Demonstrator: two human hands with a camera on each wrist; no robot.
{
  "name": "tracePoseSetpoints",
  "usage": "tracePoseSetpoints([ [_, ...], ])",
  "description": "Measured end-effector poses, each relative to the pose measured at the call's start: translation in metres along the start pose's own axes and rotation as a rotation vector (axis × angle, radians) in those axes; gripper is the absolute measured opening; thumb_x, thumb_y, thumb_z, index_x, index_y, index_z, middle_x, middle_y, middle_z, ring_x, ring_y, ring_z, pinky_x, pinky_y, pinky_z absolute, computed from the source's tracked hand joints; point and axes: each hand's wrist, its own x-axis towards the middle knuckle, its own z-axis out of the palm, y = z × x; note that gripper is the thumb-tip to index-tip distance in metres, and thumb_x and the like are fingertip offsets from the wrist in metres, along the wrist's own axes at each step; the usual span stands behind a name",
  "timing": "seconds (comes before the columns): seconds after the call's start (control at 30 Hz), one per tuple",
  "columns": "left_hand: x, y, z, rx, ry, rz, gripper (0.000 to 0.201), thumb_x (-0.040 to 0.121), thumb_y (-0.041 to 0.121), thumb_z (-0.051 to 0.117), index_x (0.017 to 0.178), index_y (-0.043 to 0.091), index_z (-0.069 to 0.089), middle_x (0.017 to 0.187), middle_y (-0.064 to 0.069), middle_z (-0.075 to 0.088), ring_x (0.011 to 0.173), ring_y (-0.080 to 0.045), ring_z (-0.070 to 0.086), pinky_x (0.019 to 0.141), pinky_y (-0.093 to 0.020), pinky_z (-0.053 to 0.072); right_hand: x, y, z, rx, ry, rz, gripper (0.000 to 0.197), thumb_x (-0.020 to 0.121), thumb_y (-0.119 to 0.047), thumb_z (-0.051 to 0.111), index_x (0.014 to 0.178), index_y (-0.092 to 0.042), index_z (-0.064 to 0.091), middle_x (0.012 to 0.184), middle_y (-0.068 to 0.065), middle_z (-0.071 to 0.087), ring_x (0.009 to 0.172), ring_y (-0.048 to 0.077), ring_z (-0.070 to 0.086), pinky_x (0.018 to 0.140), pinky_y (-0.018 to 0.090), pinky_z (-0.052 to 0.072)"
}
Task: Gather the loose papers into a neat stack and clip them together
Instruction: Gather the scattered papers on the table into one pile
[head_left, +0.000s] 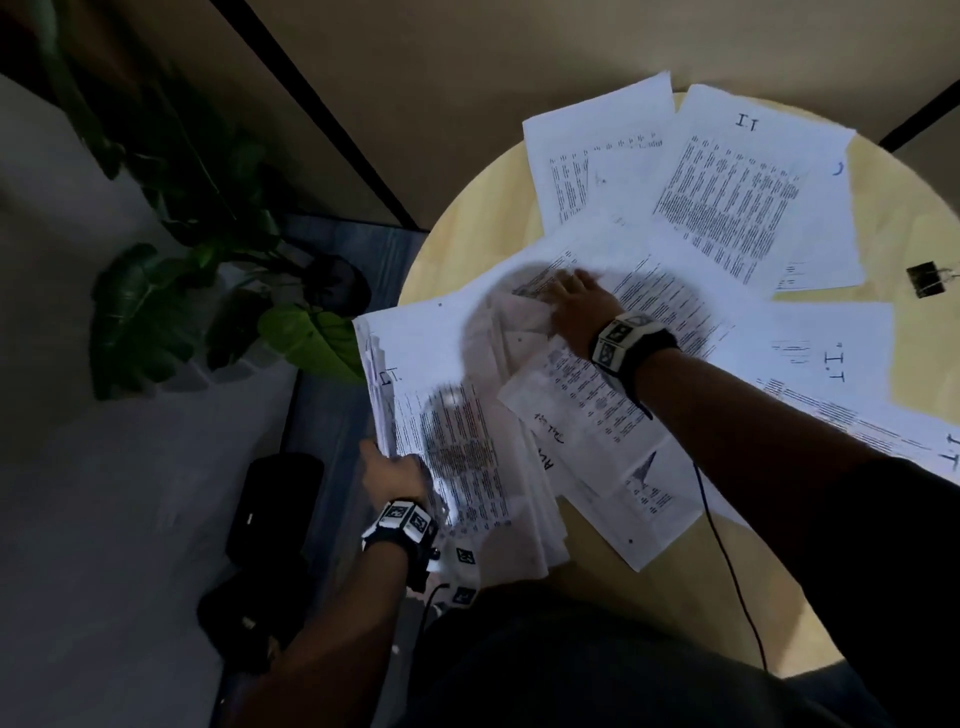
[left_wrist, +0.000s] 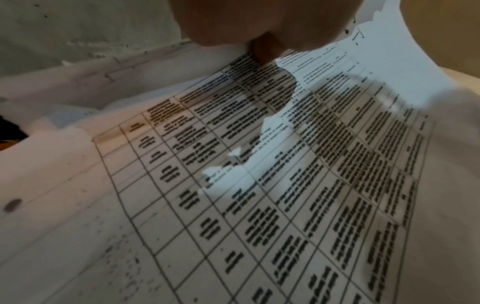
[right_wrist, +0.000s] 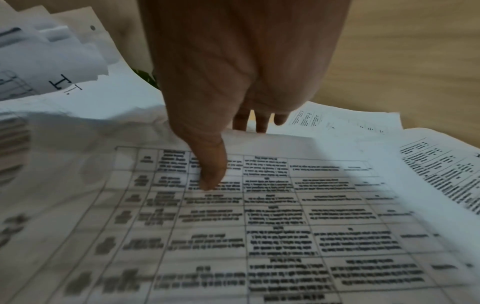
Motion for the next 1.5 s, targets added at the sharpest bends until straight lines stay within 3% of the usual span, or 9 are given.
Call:
tracePoseSetpoints([
  [0.2, 0.005, -0.007, -0.001, -0.101, 0.008, -0.020, 0.053, 0.086, -0.004, 0.044, 0.138, 0.002, 0.035, 0.067, -0.017, 0.045, 0.056, -0.028, 0.044, 0.057, -0.032, 0.043, -0.040, 0.014, -0.025, 0.030, 0.082, 0.077, 0.027, 0.086, 0.008, 0.047, 0.104, 0.003, 0.065, 0.106, 0.020, 0.061, 0.096, 0.036, 0.063, 0.083, 0.043, 0.046],
  [0.3, 0.012, -0.008, 0.000, -0.165, -0.048, -0.009, 0.052, 0.083, -0.002, 0.052, 0.133, 0.000, 0.040, 0.089, -0.024, 0.058, 0.072, -0.020, 0.045, 0.068, -0.029, 0.043, -0.072, 0.035, -0.025, 0.198, 0.113, 0.140, 0.034, 0.086, 0.009, 0.042, 0.117, -0.003, 0.051, 0.100, 0.018, 0.060, 0.085, 0.038, 0.065, 0.065, 0.039, 0.042],
  [0.5, 0.008, 0.008, 0.014, -0.273, -0.072, 0.027, 0.053, 0.080, -0.007, 0.044, 0.132, 0.003, 0.043, 0.096, -0.021, 0.055, 0.065, -0.028, 0.050, 0.054, -0.029, 0.036, -0.159, 0.110, -0.021, 0.528, 0.206, 0.376, 0.032, 0.089, -0.017, 0.062, 0.116, -0.007, 0.047, 0.086, 0.023, 0.062, 0.085, 0.038, 0.060, 0.065, 0.038, 0.041],
  [0.77, -0.024, 0.044, 0.027, -0.114, -0.244, 0.230, 0.058, 0.087, -0.009, 0.042, 0.143, 0.005, 0.035, 0.125, -0.018, 0.055, 0.086, -0.035, 0.053, 0.069, -0.035, 0.042, -0.285, 0.165, 0.029, 0.932, 0.331, 0.771, 0.028, 0.088, -0.022, 0.066, 0.112, -0.009, 0.060, 0.093, 0.015, 0.066, 0.086, 0.033, 0.065, 0.080, 0.041, 0.051],
  [0.97, -0.050, 0.055, 0.048, 0.121, -0.337, 0.302, 0.043, 0.084, -0.003, 0.053, 0.125, 0.001, 0.044, 0.088, -0.014, 0.049, 0.072, -0.029, 0.047, 0.062, -0.036, 0.043, -0.318, 0.133, 0.033, 1.001, 0.791, 1.073, 0.004, 0.096, -0.014, 0.055, 0.097, -0.010, 0.055, 0.078, 0.010, 0.056, 0.074, 0.021, 0.052, 0.053, 0.011, 0.031],
  [1.07, -0.055, 0.057, 0.053, 0.180, -0.313, 0.301, 0.043, 0.088, 0.001, 0.052, 0.130, 0.000, 0.043, 0.092, -0.016, 0.049, 0.072, -0.028, 0.046, 0.066, -0.034, 0.041, -0.324, 0.139, 0.033, 1.027, 0.970, 1.073, 0.025, 0.096, -0.017, 0.054, 0.114, 0.000, 0.054, 0.075, -0.013, 0.042, 0.084, 0.013, 0.044, 0.066, 0.012, 0.031],
  [1.23, -0.052, 0.061, 0.051, 0.270, -0.323, 0.298, 0.053, 0.093, 0.006, 0.046, 0.144, 0.004, 0.031, 0.121, -0.024, 0.051, 0.092, -0.039, 0.052, 0.074, -0.037, 0.042, -0.350, 0.143, 0.030, 1.225, 1.223, 0.985, 0.030, 0.090, -0.017, 0.057, 0.120, -0.020, 0.053, 0.114, 0.000, 0.062, 0.104, 0.004, 0.058, 0.088, 0.009, 0.045],
  [1.37, -0.051, 0.066, 0.052, 0.353, -0.336, 0.309, 0.059, 0.092, 0.005, 0.049, 0.147, 0.003, 0.027, 0.139, -0.027, 0.044, 0.118, -0.045, 0.052, 0.081, -0.038, 0.043, -0.377, 0.143, 0.038, 1.375, 1.209, 1.049, 0.029, 0.085, -0.020, 0.067, 0.113, -0.013, 0.064, 0.110, 0.003, 0.069, 0.096, 0.004, 0.066, 0.086, 0.020, 0.053],
  [1.5, -0.055, 0.068, 0.050, 0.397, -0.352, 0.327, 0.054, 0.091, 0.002, 0.050, 0.142, -0.002, 0.032, 0.131, -0.028, 0.049, 0.103, -0.043, 0.056, 0.068, -0.033, 0.041, -0.405, 0.138, 0.065, 1.552, 0.948, 1.035, 0.028, 0.080, -0.022, 0.075, 0.106, -0.011, 0.070, 0.107, 0.005, 0.071, 0.088, 0.004, 0.071, 0.080, 0.026, 0.058],
])
